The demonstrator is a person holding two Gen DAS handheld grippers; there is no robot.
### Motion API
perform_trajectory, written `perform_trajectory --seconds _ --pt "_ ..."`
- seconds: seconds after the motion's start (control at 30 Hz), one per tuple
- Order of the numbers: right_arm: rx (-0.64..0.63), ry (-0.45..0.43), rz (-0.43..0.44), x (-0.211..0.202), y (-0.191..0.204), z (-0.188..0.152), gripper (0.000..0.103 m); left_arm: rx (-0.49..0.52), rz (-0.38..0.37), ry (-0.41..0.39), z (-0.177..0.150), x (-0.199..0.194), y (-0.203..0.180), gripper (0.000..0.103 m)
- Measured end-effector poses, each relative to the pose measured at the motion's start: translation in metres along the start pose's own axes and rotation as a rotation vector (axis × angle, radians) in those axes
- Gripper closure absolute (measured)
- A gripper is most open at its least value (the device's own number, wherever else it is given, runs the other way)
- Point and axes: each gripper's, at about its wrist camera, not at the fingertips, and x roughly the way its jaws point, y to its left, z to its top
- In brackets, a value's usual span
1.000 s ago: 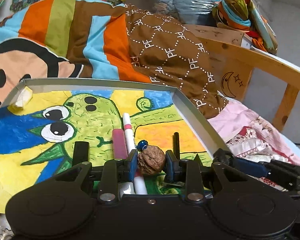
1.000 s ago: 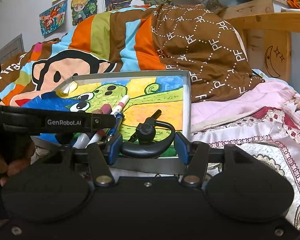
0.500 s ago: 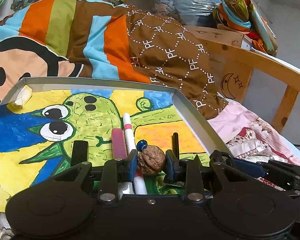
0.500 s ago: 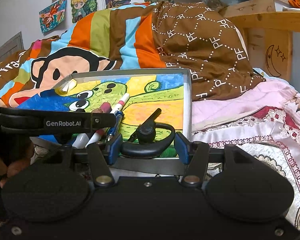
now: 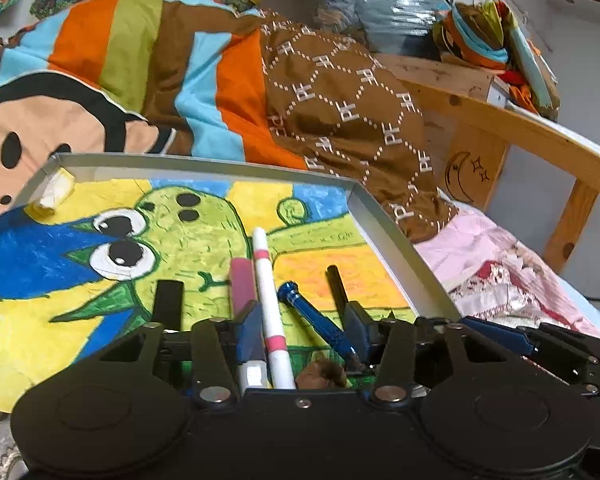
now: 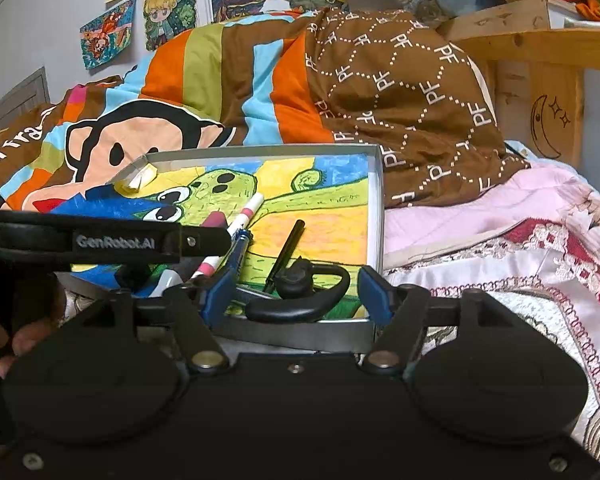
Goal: Organize rigid objects
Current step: 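Open both tools to release the walnut and earpiece into the tray, then lift both tools out of the tray and back over the remaining items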
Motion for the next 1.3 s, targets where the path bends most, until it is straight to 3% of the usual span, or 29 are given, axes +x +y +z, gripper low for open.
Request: perform_trajectory --seconds 0.1,0.3,0.47,0.67,0.87,1.03,1.3 --pt "-0.008 -0.014 0.001 -0.007 0.000 0.003 0.021 -0.018 0.012 -0.025 0.004 -0.011 0.002 0.040" --pt "-0.024 -0.048 0.003 -0.024 0.006 0.011 0.001 -0.072 0.070 -0.080 0.005 -0.041 0.010 0.022" --pt "-0.014 -0.057 0.000 -0.041 0.011 0.020 0.001 -0.143 0.134 -0.141 -0.005 -0.075 0.016 0.011" --pt "0.008 -0.090 0.005 -0.063 0.016 0.035 0.001 -0.170 0.214 -0.154 -0.018 -0.115 0.021 0.003" --pt "0.019 -0.120 0.003 -0.087 0.026 0.055 0.000 -0.194 0.277 -0.176 -0.028 -0.163 0.027 0.001" --pt "0.038 -0.120 -0.011 -0.118 0.034 0.056 0.000 -0.224 0.298 -0.189 -0.038 -0.191 0.031 0.001" --pt "-0.015 -0.124 -0.031 -0.179 0.060 0.038 0.000 -0.144 0.275 -0.165 -0.054 -0.218 0.020 0.001"
